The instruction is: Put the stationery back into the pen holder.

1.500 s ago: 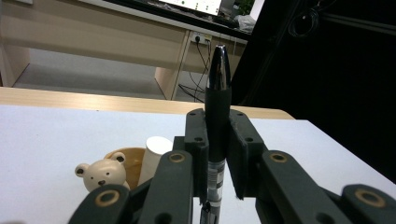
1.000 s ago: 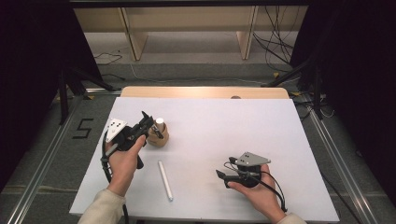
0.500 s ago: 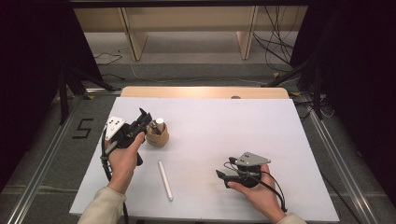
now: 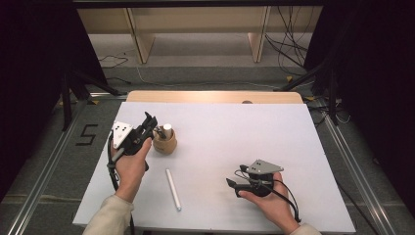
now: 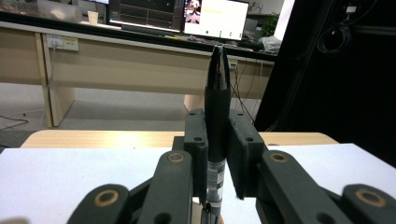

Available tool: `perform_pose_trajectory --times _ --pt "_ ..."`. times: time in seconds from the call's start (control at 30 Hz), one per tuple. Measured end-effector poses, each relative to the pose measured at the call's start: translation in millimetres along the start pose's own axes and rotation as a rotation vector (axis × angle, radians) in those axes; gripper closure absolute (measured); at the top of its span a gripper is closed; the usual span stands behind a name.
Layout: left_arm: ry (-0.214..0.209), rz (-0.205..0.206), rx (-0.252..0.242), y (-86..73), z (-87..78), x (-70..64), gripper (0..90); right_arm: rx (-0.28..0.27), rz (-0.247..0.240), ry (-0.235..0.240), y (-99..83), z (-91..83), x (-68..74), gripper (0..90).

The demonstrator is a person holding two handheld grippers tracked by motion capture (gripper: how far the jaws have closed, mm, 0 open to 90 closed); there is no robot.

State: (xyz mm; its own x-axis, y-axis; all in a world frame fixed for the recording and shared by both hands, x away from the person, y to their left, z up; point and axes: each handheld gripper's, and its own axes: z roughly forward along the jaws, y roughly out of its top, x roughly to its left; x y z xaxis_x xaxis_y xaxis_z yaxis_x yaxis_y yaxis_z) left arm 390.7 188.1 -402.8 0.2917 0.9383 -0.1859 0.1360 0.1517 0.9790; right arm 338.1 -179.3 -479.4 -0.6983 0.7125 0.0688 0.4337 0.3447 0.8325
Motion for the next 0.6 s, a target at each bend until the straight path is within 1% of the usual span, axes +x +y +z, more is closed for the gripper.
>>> perform_pose_trajectory --times 0.07,0.23,0.27,0.4,0.57,0.6 --pt "0.001 0.003 -0.001 -0.6 0.5 -0.5 79.2 0.001 0.0 0.0 0.0 0.0 0.1 30.0" --pt "0.014 0.047 0.01 -5.5 4.1 -2.4 79.1 -0.001 0.001 0.001 0.0 -0.3 0.0 30.0" --pt "0.014 0.047 0.01 -5.5 4.1 -2.4 79.1 -0.001 0.001 0.001 0.0 -0.3 0.0 30.0" --pt "0.022 0.068 0.015 -9.4 6.2 -2.4 79.1 0.0 0.0 0.001 0.0 -0.2 0.1 30.0" --pt "0.023 0.084 0.031 -14.4 8.6 -2.9 79.1 0.001 -0.001 0.002 0.0 0.0 0.2 30.0" --pt "0.024 0.093 0.035 -16.2 9.4 -3.6 79.0 0.001 -0.001 0.002 -0.1 0.0 0.1 30.0"
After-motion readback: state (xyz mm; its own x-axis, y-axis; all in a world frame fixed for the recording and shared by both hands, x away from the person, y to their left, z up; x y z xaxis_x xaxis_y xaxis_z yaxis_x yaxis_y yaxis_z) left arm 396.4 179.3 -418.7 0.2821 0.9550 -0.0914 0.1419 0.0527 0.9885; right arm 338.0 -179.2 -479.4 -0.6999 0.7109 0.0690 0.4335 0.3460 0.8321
